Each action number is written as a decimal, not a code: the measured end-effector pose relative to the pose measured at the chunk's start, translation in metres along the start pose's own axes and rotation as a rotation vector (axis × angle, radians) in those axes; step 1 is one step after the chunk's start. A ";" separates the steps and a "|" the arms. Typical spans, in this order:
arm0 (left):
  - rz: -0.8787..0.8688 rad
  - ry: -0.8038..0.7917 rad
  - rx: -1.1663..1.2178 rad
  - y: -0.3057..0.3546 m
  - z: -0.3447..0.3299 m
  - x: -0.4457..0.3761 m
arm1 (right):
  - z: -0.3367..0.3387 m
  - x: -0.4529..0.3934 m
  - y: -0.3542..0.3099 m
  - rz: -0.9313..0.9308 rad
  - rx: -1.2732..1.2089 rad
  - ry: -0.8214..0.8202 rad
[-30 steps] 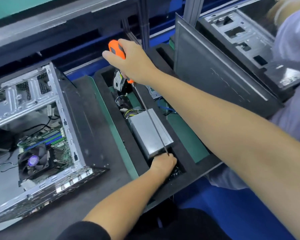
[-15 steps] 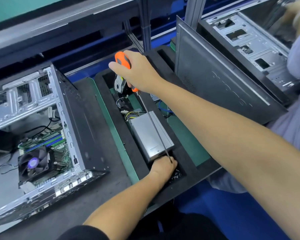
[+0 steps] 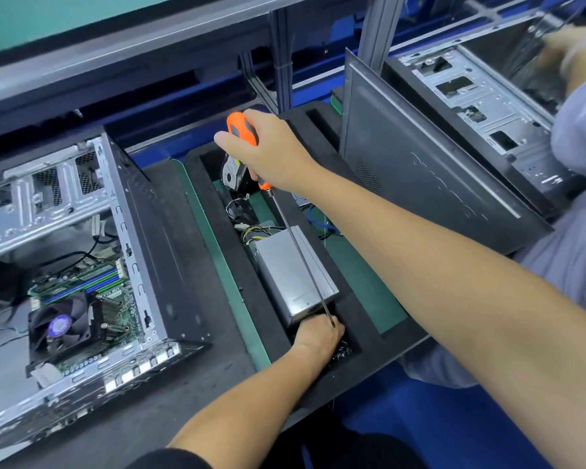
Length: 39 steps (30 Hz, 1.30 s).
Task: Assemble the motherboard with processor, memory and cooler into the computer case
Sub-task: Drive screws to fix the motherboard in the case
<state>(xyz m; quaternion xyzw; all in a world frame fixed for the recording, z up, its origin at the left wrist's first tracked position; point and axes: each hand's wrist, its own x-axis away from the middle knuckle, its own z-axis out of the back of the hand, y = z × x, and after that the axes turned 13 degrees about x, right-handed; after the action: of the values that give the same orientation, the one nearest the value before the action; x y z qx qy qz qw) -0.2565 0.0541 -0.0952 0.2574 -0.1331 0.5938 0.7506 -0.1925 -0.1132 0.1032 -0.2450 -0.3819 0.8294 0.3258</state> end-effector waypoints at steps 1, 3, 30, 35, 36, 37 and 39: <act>-0.003 0.000 -0.006 0.000 0.000 0.000 | 0.000 0.000 -0.001 0.001 -0.003 0.003; -0.017 -0.011 -0.026 0.001 0.000 0.000 | -0.001 0.000 -0.001 0.000 -0.004 0.007; 0.127 0.178 1.161 -0.218 0.211 0.249 | 0.009 -0.110 -0.265 -0.008 -0.265 0.324; 0.394 0.469 1.105 -0.273 0.145 0.271 | -0.052 -0.101 -0.280 0.271 -0.394 0.481; 0.408 0.530 1.186 -0.280 0.131 0.272 | -0.066 -0.100 -0.277 0.296 -0.383 0.467; 0.408 0.589 1.275 -0.284 0.122 0.271 | -0.076 -0.098 -0.274 0.313 -0.360 0.456; 0.397 0.678 1.385 -0.290 0.108 0.271 | -0.095 -0.098 -0.267 0.336 -0.301 0.449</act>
<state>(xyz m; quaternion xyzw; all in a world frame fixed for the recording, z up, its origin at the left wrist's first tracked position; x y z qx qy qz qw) 0.1033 0.1706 0.0656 0.4421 0.4586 0.7102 0.2996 0.0298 -0.0068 0.2749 -0.5270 -0.3733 0.7310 0.2203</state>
